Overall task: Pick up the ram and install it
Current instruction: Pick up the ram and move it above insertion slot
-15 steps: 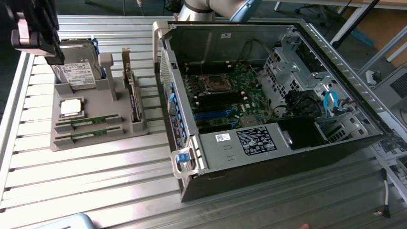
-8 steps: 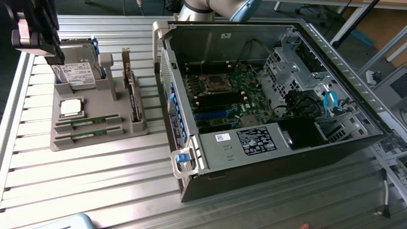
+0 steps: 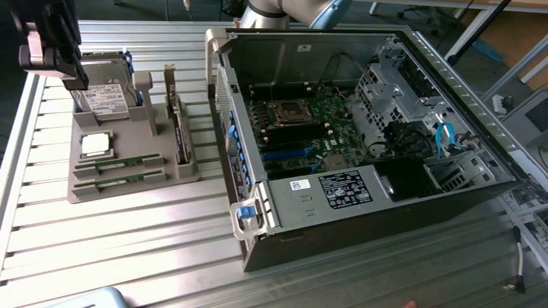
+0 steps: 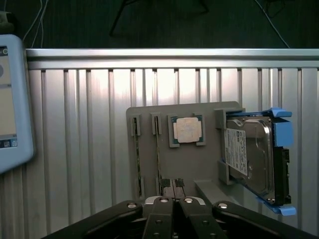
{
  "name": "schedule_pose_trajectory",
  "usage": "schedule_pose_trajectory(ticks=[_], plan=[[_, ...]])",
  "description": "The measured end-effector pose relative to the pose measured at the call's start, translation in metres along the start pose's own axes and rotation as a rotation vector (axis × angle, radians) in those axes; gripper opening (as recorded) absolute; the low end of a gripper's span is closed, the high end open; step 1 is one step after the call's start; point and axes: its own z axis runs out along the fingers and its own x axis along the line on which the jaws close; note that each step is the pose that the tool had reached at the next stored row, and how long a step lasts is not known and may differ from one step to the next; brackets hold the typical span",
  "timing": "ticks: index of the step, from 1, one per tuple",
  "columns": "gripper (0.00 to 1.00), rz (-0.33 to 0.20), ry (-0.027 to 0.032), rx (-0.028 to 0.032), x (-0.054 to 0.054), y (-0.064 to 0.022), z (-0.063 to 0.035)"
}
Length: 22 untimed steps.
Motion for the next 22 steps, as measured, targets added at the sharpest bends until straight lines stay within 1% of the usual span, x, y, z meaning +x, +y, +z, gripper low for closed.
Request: schedule_pose_trajectory(ticks=[10,16,20,21,22], plan=[[0.1,-0.001,0.0,-0.0001,0.001,-0.0005,0.0172],[0.1,-0.002,0.0014,-0.0017,0.001,-0.0006,0.0188],[0.1,-0.001,0.0072,-0.0091,0.001,-0.0006,0.0188],[0.1,-0.001,0.0095,-0.0126,0.001,-0.0005,0.0187],[0.1,-0.001,0.0105,-0.0141,0.001,-0.0005,0.0189]])
